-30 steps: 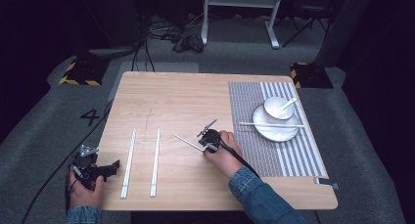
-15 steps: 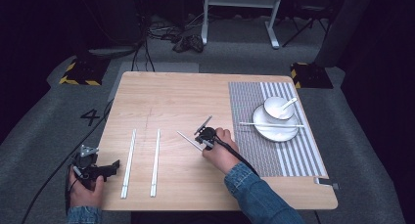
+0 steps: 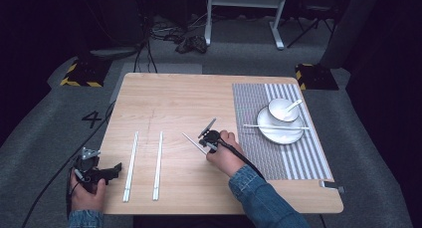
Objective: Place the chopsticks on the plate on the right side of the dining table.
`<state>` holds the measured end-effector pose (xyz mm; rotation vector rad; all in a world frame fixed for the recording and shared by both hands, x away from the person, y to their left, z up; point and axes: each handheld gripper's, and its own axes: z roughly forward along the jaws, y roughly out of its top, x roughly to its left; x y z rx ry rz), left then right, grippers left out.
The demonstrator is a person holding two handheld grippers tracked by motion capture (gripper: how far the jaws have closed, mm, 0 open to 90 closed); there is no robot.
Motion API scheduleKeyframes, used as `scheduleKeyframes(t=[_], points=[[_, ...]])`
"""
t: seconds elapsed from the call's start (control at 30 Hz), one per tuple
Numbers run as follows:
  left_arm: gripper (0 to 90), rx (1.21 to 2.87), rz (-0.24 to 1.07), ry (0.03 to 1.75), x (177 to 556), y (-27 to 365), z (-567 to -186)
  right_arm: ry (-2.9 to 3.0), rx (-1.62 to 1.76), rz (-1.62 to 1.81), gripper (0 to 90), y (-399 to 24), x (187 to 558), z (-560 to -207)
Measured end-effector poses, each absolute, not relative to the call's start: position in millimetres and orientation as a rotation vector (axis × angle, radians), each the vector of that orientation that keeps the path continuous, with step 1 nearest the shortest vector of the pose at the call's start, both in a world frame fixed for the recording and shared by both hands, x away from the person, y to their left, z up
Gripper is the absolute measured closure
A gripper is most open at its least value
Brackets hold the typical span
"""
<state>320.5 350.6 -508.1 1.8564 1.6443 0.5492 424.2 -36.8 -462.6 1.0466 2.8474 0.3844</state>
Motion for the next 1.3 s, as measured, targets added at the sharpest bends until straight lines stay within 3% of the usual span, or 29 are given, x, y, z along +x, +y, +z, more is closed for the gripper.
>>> scheduleKeyframes(t=[0.6,1.3], points=[[0.2,1.861,0.547,1.643,320.6,351.0,-507.8,2.865,1.045,0.490,85.5,-44.8,421.8,-461.1],[0.1,1.854,0.530,1.648,321.6,351.9,-508.1,2.733,1.066,0.681,85.4,-95.3,414.8,-405.0]])
